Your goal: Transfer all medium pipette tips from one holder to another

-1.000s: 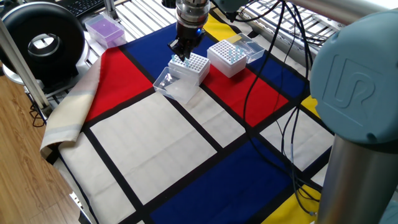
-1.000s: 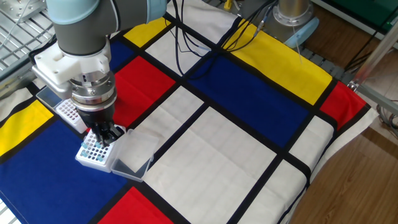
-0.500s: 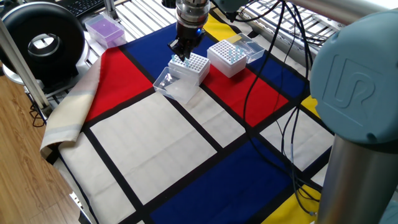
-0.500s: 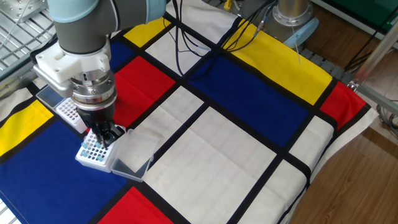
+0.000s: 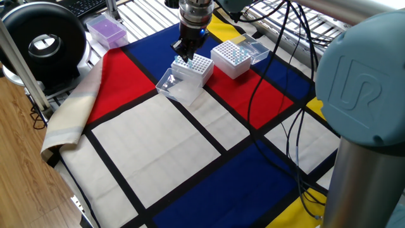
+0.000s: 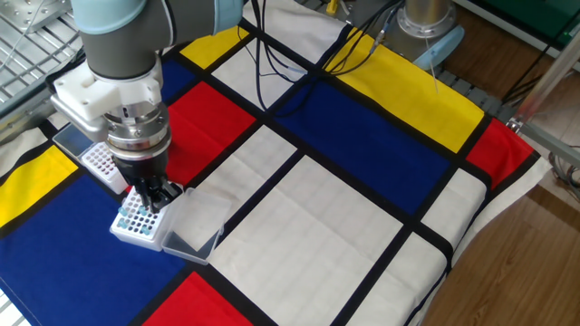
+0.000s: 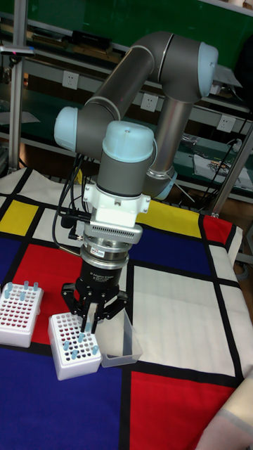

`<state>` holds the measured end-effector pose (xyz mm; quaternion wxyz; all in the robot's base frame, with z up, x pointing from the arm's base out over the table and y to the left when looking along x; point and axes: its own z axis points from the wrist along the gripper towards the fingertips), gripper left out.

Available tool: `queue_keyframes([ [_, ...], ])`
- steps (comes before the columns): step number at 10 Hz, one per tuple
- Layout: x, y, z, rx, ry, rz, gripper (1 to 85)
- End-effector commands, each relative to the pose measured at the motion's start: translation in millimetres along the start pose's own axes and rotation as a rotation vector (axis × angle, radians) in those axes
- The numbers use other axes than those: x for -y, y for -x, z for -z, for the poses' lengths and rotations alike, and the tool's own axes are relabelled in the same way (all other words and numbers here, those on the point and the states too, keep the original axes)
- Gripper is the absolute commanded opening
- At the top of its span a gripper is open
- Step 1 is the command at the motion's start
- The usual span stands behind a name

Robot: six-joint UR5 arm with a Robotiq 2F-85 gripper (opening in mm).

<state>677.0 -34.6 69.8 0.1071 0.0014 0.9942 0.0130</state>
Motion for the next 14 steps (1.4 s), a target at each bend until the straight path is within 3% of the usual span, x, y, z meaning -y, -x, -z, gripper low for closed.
queue_keyframes([
  [1,1.4,-0.9,-0.1,0.0,0.004,-0.009,23.3],
  [8,0.0,-0.3,0.7,-0.003,-0.002,-0.037,18.0],
  [13,-3.1,3.1,1.3,0.002,-0.003,-0.072,1.7],
  [14,-3.0,3.2,1.4,0.002,-0.003,-0.072,1.7],
])
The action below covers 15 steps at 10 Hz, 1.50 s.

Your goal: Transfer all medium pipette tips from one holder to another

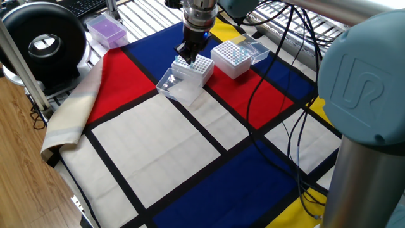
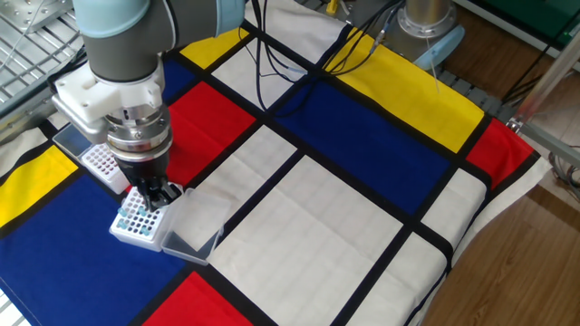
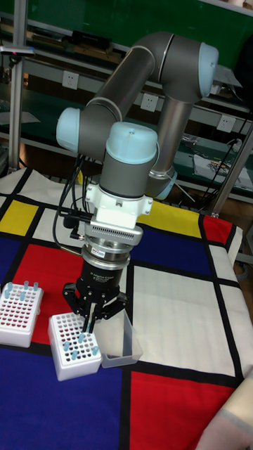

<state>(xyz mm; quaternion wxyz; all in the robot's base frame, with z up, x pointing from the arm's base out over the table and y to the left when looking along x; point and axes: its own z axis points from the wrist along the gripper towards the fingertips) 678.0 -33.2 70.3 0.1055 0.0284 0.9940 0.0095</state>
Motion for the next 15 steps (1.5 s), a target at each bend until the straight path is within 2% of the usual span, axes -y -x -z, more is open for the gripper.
queue_keyframes([
  [1,-1.8,3.2,1.5,0.007,0.01,-0.02,1.7],
  [4,-2.6,8.2,6.5,0.011,-0.003,-0.039,1.7],
  [6,-4.0,12.7,15.1,0.005,-0.02,-0.06,1.7],
  [8,-6.5,17.2,25.2,0.001,-0.016,-0.069,1.7],
  [12,-0.2,18.8,54.9,-0.029,-0.01,-0.059,1.7],
  [15,8.6,12.4,73.2,-0.047,-0.002,-0.051,1.7],
])
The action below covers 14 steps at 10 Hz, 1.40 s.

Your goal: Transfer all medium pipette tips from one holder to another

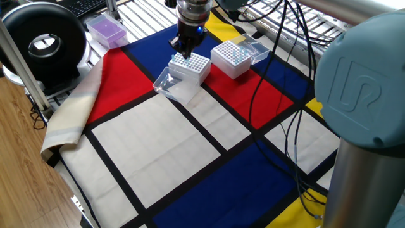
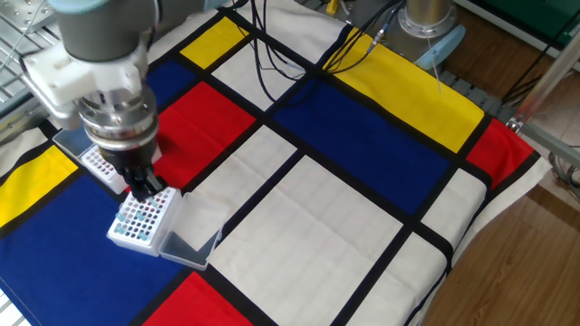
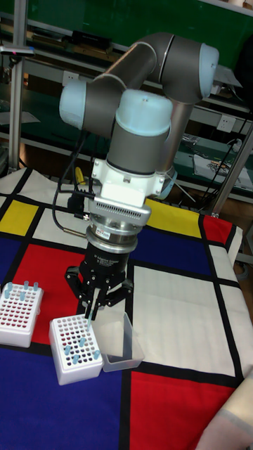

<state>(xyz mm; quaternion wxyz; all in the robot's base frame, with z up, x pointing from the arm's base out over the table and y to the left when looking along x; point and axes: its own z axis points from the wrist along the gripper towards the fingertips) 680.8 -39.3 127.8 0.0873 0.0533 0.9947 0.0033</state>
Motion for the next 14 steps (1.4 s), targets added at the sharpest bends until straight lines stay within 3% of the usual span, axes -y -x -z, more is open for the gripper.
queue_keyframes([
  [1,5.5,-5.3,20.2,-0.014,0.019,-0.004,1.7],
  [3,8.7,-9.5,27.6,-0.017,0.022,-0.003,1.7],
  [8,75.7,-17.9,38.4,-0.044,-0.091,0.07,1.7],
  [12,116.1,-26.9,28.7,-0.044,-0.09,0.109,1.7],
  [14,123.8,-30.7,21.9,-0.042,-0.081,0.106,1.7],
])
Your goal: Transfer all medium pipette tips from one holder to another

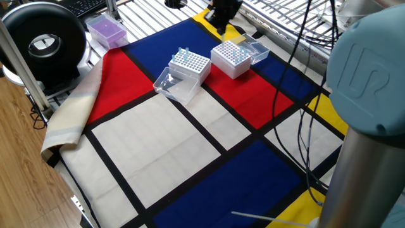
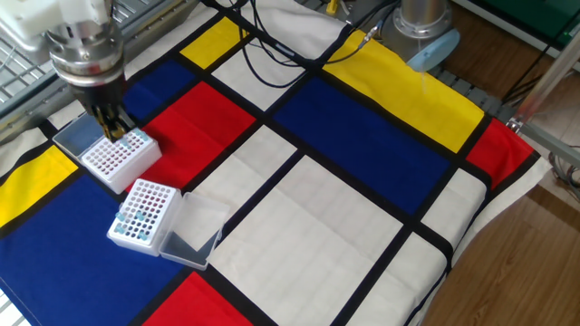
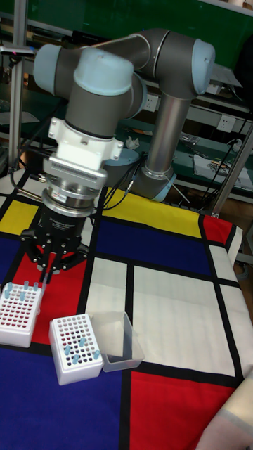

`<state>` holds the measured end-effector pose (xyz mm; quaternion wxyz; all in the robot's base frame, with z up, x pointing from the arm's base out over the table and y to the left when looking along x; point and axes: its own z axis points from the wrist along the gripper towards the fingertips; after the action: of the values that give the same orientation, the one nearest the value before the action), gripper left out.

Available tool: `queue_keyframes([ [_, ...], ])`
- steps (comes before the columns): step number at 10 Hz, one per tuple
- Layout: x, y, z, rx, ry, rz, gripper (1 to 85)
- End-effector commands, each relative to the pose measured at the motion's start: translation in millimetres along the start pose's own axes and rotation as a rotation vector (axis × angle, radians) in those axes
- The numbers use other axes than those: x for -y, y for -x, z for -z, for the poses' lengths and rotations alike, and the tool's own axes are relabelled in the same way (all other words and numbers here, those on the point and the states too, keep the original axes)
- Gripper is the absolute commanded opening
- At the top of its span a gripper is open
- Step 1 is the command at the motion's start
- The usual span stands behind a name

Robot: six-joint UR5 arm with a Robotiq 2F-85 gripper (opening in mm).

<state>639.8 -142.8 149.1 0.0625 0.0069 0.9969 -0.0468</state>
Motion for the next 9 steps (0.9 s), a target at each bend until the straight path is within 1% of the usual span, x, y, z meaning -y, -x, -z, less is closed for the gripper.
queue_keyframes([
  [1,16.3,-8.4,-9.8,0.003,0.018,-0.004,1.7],
  [5,20.9,-11.9,-17.4,0.003,0.015,-0.023,1.7],
  [7,19.8,-13.2,-21.5,0.004,0.021,-0.045,1.7],
  [9,15.2,-14.5,-24.5,0.005,0.039,-0.065,1.7],
])
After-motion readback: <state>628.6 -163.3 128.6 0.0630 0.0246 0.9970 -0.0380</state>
